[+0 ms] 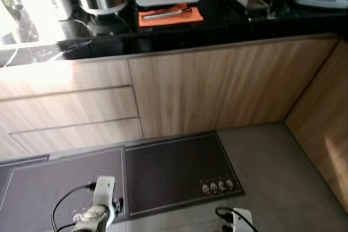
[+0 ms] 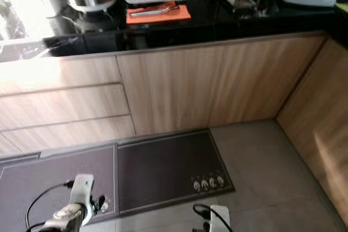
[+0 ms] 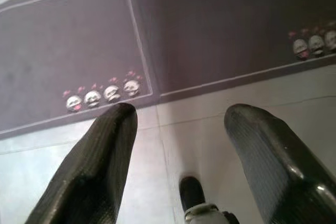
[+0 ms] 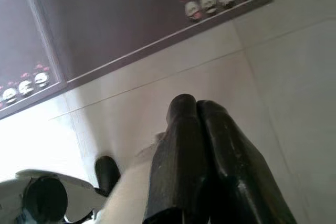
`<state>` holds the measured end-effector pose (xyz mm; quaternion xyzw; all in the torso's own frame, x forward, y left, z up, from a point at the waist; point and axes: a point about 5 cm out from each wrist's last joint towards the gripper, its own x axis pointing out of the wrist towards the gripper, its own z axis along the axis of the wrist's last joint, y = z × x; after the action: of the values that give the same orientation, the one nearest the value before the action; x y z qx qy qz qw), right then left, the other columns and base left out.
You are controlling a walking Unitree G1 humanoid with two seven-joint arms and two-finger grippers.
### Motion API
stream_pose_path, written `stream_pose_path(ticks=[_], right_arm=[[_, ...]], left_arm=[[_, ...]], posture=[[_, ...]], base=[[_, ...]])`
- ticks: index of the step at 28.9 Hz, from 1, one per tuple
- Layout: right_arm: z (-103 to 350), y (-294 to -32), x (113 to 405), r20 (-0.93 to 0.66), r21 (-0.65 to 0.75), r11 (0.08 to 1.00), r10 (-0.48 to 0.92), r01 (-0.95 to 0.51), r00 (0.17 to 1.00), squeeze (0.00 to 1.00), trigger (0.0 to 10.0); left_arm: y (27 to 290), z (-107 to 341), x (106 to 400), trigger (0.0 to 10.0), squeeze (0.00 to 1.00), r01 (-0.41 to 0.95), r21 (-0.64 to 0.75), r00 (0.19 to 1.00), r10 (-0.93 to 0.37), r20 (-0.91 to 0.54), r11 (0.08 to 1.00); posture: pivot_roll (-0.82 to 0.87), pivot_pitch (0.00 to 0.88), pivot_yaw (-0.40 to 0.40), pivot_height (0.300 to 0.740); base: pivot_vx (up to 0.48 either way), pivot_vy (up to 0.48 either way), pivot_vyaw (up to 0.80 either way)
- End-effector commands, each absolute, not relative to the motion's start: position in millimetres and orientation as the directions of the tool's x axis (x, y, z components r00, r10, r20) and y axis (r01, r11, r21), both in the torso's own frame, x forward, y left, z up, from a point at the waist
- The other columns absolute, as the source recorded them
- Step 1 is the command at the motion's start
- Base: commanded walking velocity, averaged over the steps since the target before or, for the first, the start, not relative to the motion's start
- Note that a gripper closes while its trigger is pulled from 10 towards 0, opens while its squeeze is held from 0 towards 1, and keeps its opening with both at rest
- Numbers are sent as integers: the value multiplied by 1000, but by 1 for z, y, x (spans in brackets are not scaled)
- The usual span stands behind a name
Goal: Kitchen organization
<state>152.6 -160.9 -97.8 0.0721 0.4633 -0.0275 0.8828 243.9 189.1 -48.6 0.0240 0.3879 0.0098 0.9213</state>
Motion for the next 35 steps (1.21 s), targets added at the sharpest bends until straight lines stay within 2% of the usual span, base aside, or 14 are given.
stream_pose_path(ticks=[1,35], right_arm=[[-99,-159,150,-829,105,988,25,111,559,0,10000],[-100,-161,148,-831,96,991,27,95,555,0,10000]], left_arm=[[194,-52,238,10000,0,9,74,680,49,-732,997],[186,-51,242,10000,0,48,62,687,12,-726,997]], posture=[[-72,0,42,740],[-74,0,41,740]], base=[[0,0,-775],[0,0,-774]])
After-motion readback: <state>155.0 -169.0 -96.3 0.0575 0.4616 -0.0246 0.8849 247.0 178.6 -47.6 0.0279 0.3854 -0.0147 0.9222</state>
